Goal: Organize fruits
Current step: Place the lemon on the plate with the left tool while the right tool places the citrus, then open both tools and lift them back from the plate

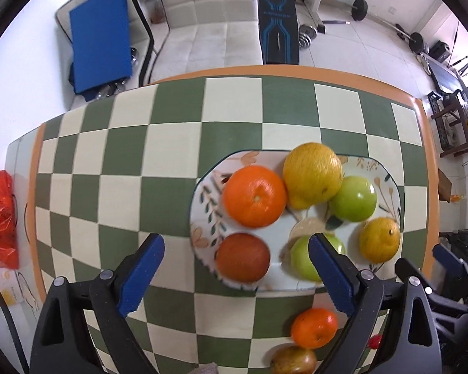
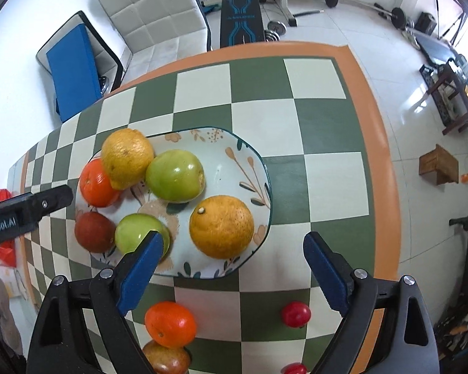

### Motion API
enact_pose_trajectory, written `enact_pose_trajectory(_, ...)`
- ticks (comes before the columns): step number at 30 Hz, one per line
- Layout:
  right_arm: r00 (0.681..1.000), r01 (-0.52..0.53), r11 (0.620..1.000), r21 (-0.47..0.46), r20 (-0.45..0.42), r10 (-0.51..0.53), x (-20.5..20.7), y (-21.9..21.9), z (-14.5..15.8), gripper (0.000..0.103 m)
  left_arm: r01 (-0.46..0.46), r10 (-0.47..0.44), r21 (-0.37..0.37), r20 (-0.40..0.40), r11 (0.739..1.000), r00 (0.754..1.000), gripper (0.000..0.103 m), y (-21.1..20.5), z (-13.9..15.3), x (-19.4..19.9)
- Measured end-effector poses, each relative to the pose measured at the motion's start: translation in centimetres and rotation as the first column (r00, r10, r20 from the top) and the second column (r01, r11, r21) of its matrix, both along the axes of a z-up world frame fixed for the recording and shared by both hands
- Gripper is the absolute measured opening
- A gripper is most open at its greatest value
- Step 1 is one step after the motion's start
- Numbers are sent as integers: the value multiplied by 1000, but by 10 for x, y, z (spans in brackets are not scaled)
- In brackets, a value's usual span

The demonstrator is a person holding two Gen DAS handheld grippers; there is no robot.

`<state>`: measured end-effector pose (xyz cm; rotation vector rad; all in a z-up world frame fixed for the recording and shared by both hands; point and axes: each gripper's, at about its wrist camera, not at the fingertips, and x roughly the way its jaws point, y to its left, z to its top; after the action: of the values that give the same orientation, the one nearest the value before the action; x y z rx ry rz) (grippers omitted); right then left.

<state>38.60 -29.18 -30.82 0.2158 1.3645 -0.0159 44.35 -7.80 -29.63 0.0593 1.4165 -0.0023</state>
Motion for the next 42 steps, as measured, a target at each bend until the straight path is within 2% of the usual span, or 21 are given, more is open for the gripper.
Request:
enact_pose_trajectory(10,991,-28,997,-66,126,36,-47,13,56,93,11,-10,-9,154,1000,988,95,3,52,-58)
enact_pose_trajectory(18,976,-35,996,-76,214,51,-90,16,107,93,38,-32,-18,273,999,962,95,2,104,-105)
enact_pose_trajectory(27,942,-26,997,-79,331,51,-141,24,171,93,53,-30,-54,351,997,936,95,4,145,-152)
enact_pose_trajectory(35,913,-15,997,-74,406,44,-178,30,212,93,56,-19,-80,402,995,916,95,10,170,-181)
enact_pose_trajectory(42,911,-4,999,-45,412,22,-191,34,216,93,53,-18,-78,396,996,918,95,10,167,-189)
